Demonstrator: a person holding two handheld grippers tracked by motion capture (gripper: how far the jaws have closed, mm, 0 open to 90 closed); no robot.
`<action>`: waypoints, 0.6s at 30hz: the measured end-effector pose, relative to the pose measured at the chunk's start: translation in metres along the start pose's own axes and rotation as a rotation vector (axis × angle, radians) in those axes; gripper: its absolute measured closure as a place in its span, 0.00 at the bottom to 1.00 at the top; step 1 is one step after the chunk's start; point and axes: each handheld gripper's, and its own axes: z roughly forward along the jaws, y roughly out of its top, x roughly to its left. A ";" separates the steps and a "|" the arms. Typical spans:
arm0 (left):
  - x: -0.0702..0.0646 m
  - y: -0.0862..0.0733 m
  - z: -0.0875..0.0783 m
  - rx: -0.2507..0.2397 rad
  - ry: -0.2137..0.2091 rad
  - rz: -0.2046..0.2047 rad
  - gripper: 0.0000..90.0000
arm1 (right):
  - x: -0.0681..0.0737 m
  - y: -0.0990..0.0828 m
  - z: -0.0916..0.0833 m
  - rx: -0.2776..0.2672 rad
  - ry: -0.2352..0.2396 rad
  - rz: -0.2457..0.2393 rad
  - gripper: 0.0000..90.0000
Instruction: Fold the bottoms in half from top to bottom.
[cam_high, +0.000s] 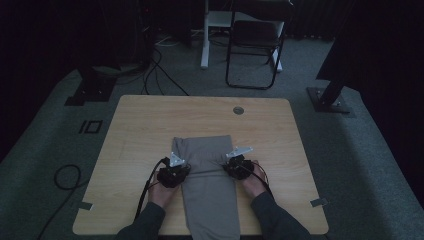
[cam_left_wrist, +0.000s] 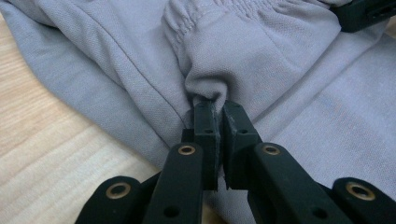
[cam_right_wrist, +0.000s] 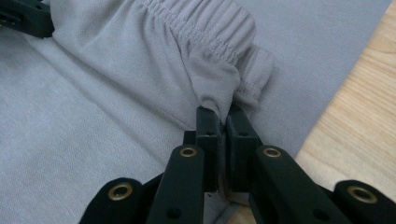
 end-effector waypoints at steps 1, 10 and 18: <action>0.001 0.000 0.001 -0.005 0.001 -0.001 0.95 | -0.001 0.001 0.001 -0.004 0.000 0.003 0.96; 0.017 0.008 0.010 -0.028 0.032 -0.014 0.95 | -0.010 0.012 0.013 -0.021 0.005 0.031 0.96; 0.033 0.017 0.019 -0.045 0.052 -0.030 0.95 | -0.019 0.024 0.025 -0.040 -0.002 0.055 0.96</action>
